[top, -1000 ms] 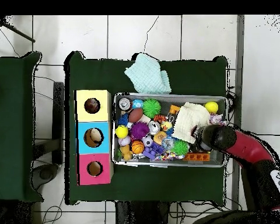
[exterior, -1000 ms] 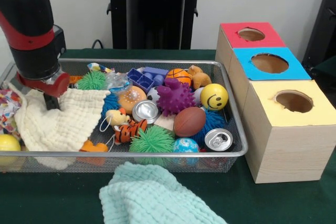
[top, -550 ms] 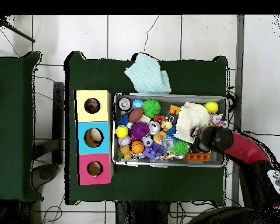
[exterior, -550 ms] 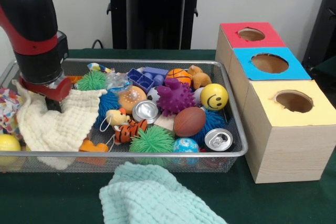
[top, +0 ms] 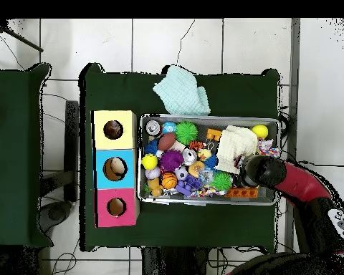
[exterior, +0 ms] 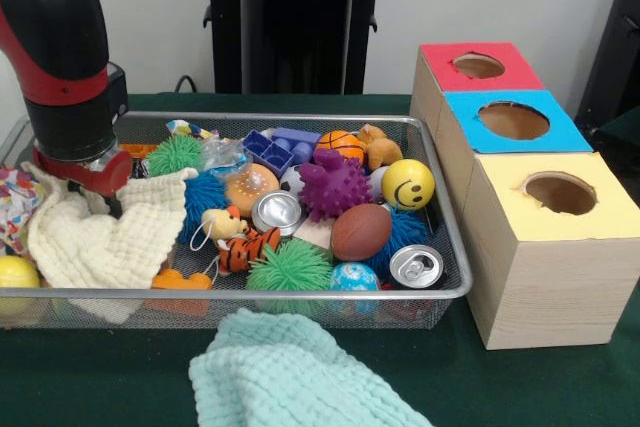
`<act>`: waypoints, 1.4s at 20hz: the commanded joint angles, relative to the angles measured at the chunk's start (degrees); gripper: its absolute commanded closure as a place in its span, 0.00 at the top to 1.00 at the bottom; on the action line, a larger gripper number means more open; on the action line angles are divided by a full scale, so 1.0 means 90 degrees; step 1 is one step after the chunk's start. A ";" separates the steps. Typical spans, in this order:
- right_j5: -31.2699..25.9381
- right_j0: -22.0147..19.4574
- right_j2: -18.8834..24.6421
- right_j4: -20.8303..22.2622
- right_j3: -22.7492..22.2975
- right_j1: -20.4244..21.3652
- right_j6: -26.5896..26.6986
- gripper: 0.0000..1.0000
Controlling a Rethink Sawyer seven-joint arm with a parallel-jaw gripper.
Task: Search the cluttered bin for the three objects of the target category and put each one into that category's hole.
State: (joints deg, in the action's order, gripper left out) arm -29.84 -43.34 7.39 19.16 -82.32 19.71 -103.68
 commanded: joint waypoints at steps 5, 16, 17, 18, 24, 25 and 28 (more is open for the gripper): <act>-0.0071 -0.0111 0.0356 0.0054 -0.0163 -0.0141 0.0040 1.00; -0.0238 0.0059 0.0370 0.0088 0.0897 -0.0970 0.0158 1.00; -0.0087 0.0031 0.0420 0.0127 0.1004 -0.1097 0.0200 1.00; 0.0014 -0.0027 0.0494 0.0126 0.1024 -0.1164 0.0226 1.00; 0.0230 -0.0027 0.0519 0.0208 0.1041 -0.1222 0.0052 0.00; 0.0204 0.0023 0.0470 0.0210 0.1057 -0.1210 -0.0021 0.00; 0.0126 0.0121 0.0392 0.0177 0.1049 -0.1165 -0.0159 0.00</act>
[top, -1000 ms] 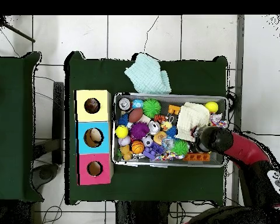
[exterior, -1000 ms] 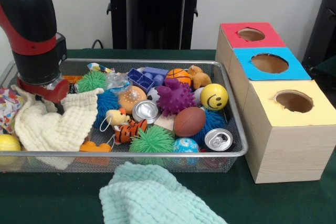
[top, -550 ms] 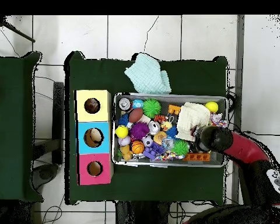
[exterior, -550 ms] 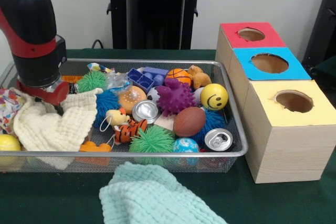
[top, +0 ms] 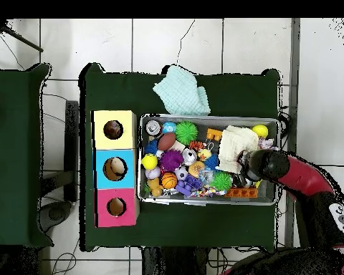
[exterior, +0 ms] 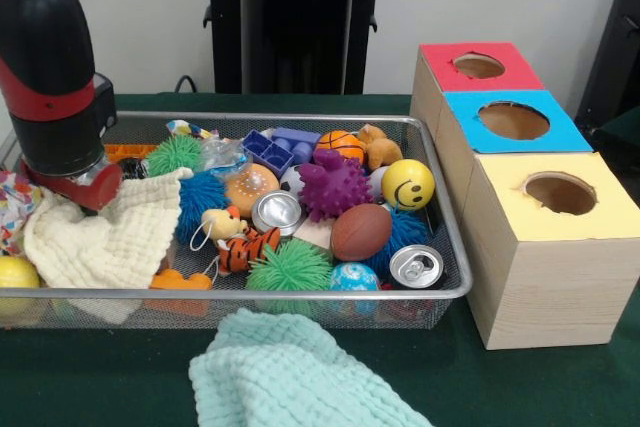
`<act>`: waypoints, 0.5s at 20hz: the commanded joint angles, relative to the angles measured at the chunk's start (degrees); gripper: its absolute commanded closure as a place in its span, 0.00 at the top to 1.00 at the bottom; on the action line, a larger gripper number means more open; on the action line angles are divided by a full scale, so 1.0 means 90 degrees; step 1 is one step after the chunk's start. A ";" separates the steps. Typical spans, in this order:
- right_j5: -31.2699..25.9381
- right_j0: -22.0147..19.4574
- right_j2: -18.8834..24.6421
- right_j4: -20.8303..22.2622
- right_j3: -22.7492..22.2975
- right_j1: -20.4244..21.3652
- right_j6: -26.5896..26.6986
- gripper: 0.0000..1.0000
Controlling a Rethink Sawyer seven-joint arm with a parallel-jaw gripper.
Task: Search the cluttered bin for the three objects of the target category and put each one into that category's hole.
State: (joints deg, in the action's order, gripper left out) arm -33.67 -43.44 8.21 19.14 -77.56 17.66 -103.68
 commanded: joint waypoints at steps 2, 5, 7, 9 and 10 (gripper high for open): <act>0.0461 0.0243 0.0200 0.0158 0.0499 -0.0874 -0.0290 0.00; 0.0388 0.0415 0.0043 0.0105 0.0431 -0.0753 -0.0517 0.00; 0.0313 0.0491 -0.0025 0.0034 0.0361 -0.0667 -0.0622 0.00; 0.0216 0.0610 -0.0144 -0.0041 0.0311 -0.0571 -0.0765 0.00; 0.0172 0.0683 -0.0221 -0.0078 0.0285 -0.0518 -0.0859 0.00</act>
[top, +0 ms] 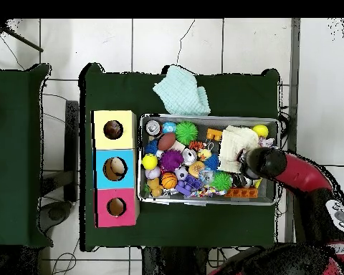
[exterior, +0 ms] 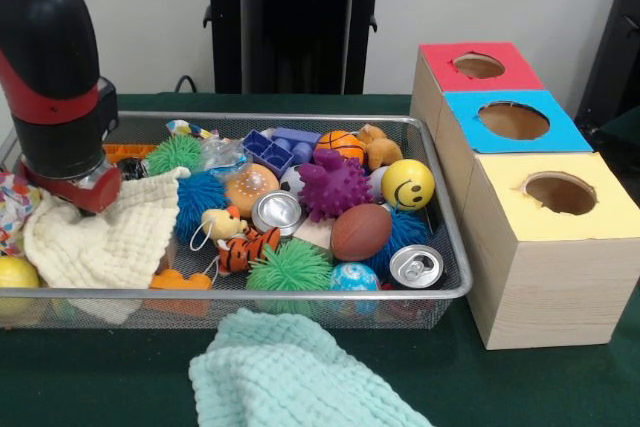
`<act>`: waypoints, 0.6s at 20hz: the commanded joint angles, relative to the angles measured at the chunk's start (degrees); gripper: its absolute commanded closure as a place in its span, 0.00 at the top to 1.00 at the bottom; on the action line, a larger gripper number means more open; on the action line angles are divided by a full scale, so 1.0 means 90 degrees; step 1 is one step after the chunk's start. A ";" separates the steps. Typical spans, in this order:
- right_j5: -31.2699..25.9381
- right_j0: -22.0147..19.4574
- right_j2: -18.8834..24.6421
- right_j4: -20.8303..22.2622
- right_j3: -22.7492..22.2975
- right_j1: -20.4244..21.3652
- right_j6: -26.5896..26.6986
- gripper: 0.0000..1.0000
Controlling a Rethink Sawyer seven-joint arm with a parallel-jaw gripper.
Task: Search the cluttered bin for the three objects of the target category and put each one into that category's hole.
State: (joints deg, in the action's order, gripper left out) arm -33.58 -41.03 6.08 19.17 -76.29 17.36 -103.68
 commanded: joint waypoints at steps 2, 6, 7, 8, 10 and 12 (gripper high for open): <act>-0.0121 0.0606 -0.0117 -0.0217 -0.0064 -0.0056 -0.1016 0.00; -0.0981 0.1026 -0.0414 -0.0583 -0.0392 0.0889 -0.1267 0.00; -0.1171 0.1107 -0.0459 -0.0666 -0.0417 0.1048 -0.1263 0.00; -0.1284 0.1205 -0.0525 -0.0695 -0.0419 0.1193 -0.1212 0.00; -0.1391 0.1373 -0.0621 -0.0765 -0.0434 0.1429 -0.1211 0.00; -0.1708 0.1590 -0.0789 -0.0842 -0.0357 0.1592 -0.1289 0.00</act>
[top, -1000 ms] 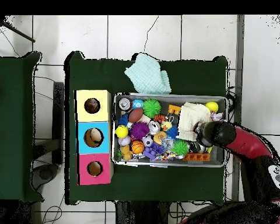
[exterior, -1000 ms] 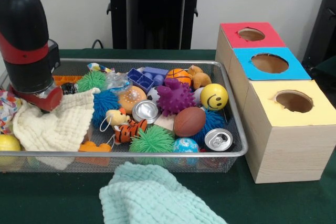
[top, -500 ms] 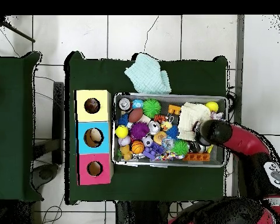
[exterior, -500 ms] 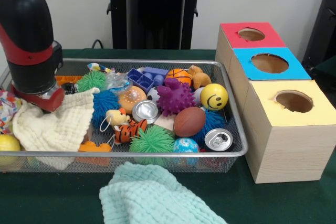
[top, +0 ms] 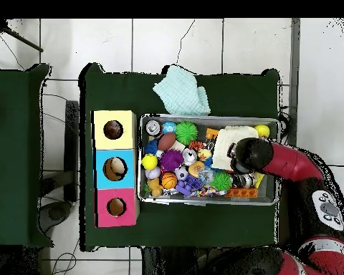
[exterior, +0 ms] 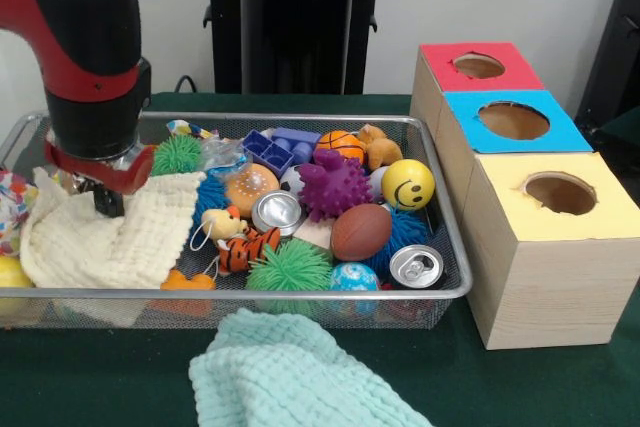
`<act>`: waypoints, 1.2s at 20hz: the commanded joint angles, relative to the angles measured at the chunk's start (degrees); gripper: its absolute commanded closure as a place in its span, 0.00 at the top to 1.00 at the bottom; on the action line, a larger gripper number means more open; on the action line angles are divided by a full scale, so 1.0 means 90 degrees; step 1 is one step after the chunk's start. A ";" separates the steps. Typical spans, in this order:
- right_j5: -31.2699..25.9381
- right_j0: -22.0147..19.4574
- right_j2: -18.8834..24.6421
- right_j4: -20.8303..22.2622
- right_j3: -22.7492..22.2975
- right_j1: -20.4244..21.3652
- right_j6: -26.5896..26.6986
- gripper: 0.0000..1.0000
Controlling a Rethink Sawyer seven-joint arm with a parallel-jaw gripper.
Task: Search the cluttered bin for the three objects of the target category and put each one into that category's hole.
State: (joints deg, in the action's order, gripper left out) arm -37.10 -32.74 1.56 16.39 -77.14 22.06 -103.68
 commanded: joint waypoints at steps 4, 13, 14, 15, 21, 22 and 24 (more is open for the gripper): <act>-0.1765 0.0988 -0.0556 -0.0730 -0.0109 0.1234 -0.1494 0.00; -0.1905 0.1365 -0.0979 -0.1120 -0.0153 0.1333 -0.1846 0.00; -0.1905 0.1416 -0.1028 -0.1158 -0.0186 0.1354 -0.1893 0.00; -0.1951 0.1459 -0.1086 -0.1233 -0.0245 0.1404 -0.1956 0.00; -0.1728 0.1590 -0.1292 -0.1481 -0.0427 0.1354 -0.2032 0.00; -0.1711 0.1652 -0.1373 -0.1509 -0.0468 0.1373 -0.2084 0.00; -0.2022 0.1791 -0.1527 -0.1721 -0.0551 0.1401 -0.2336 0.00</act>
State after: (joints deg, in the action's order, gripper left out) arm -48.86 -18.78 -9.56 4.85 -76.68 35.23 -104.88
